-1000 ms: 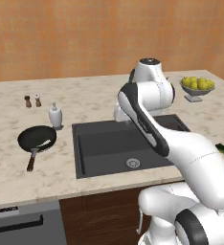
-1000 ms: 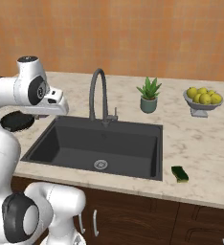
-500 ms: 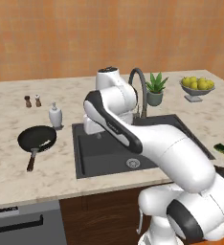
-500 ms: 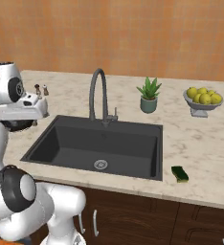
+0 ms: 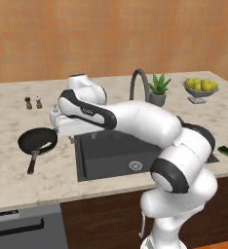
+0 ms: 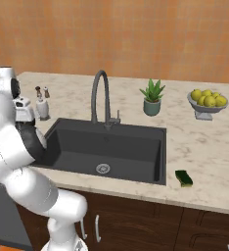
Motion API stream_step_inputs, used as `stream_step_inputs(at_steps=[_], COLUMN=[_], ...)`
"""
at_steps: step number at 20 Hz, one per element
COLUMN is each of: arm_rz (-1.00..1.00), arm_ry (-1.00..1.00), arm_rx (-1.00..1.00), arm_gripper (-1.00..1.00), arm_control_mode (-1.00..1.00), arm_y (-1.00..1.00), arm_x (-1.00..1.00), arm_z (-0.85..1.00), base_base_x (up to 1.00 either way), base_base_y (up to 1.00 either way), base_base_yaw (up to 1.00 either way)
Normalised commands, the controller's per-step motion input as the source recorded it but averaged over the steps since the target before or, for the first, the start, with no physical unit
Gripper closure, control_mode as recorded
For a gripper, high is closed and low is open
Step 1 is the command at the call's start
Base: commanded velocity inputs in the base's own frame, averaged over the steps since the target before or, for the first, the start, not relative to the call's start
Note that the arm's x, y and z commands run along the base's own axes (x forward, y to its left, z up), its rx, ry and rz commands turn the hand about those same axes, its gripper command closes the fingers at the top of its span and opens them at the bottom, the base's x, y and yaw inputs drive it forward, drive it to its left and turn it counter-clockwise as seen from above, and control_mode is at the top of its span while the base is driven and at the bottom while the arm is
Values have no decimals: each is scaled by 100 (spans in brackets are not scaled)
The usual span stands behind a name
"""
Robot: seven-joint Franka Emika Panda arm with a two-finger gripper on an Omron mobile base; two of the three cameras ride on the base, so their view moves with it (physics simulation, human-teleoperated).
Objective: Pick the pan and sponge and place them into the sink. Then turn on the water.
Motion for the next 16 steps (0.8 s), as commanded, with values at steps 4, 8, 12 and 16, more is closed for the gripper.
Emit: stream_step_inputs(at_steps=[4,8,12,16], arm_rz=[-7,-2,0,-1], arm_ry=[4,0,-1,-8], arm_rx=[0,0,0,0], arm_gripper=[-100,-100,-100,-100], arm_control_mode=[-100,-100,-100,-100], arm_y=[90,13,16,42], arm_x=[49,1,0,2], arm_z=[-51,-6,-24,-25], base_base_x=[0,0,0,0], base_base_y=[0,0,0,0], base_base_yaw=[0,0,0,0])
